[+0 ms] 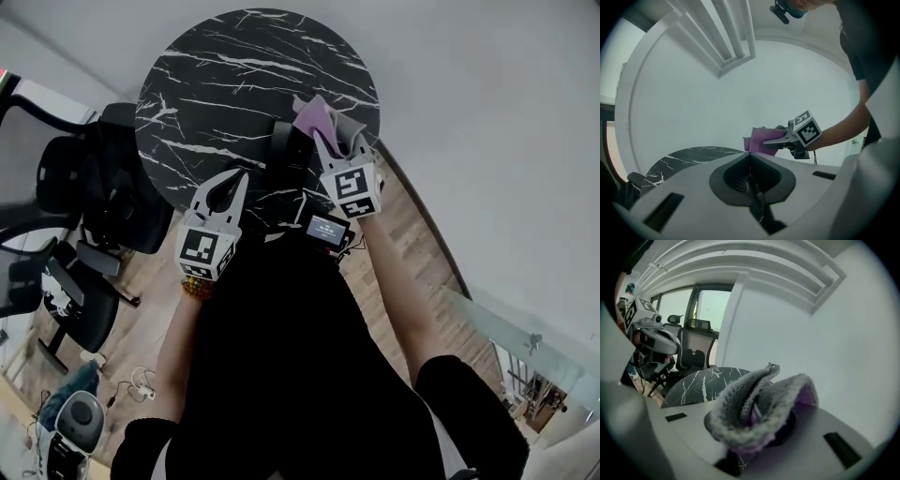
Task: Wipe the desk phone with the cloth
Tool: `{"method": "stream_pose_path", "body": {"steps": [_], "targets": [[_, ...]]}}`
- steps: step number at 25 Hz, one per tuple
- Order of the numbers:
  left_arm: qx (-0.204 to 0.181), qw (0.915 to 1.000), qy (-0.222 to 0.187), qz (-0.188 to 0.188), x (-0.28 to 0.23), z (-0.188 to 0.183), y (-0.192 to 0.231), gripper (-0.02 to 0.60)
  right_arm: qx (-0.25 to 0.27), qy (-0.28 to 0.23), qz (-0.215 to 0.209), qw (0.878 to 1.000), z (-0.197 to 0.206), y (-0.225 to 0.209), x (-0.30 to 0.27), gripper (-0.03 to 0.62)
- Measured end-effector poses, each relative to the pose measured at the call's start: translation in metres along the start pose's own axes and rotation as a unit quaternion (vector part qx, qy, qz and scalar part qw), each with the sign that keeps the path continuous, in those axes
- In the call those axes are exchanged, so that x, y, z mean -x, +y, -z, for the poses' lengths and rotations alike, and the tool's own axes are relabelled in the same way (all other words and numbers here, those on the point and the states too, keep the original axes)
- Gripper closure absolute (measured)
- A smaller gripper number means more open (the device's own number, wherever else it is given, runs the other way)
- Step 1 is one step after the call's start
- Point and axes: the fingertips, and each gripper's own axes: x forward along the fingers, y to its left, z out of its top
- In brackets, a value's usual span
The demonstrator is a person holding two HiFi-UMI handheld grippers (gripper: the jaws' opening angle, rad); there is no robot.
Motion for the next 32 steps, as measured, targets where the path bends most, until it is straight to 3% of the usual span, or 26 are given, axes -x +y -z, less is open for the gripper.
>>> {"method": "stream_pose_path", "body": {"steps": [3,7,14,18,22,24,28,32], "targets": [[0.001,1.0000,0.005,-0.004,-0.004,0.003,0.003,0.569,0.000,-0.005,0.003,1.000,0.001,0.000,-0.007,0.528],[0.000,1.0000,0.001,-0.009,-0.009,-0.001,0.002,0.569,-0.009,-0.017,-0.045,0.999,0.002,0.012,-0.013,0.528],[0.005,0.9997,-0.003,-0.026,-0.021,-0.004,0.011,0.569,0.050,-0.007,-0.092,0.995,0.016,0.029,-0.028,0.530],[0.006,0.9992,-0.009,-0.038,-0.021,-0.009,0.017,0.569,0.126,0.015,-0.041,0.991,0.023,0.023,-0.047,0.530],[0.003,0.9993,-0.004,-0.037,-0.022,-0.007,0.013,0.569,0.230,0.038,0.011,0.972,0.039,0.019,-0.069,0.530],[0.001,0.9994,0.000,-0.034,-0.021,-0.005,0.011,0.569,0.249,0.052,-0.012,0.967,0.054,0.028,-0.081,0.530],[-0.001,0.9993,0.008,-0.036,-0.017,-0.001,0.016,0.569,0.228,0.065,-0.091,0.967,0.076,0.055,-0.097,0.528],[-0.002,0.9992,0.011,-0.039,-0.014,0.001,0.018,0.569,0.207,0.095,-0.124,0.966,0.095,0.068,-0.107,0.529]]}}
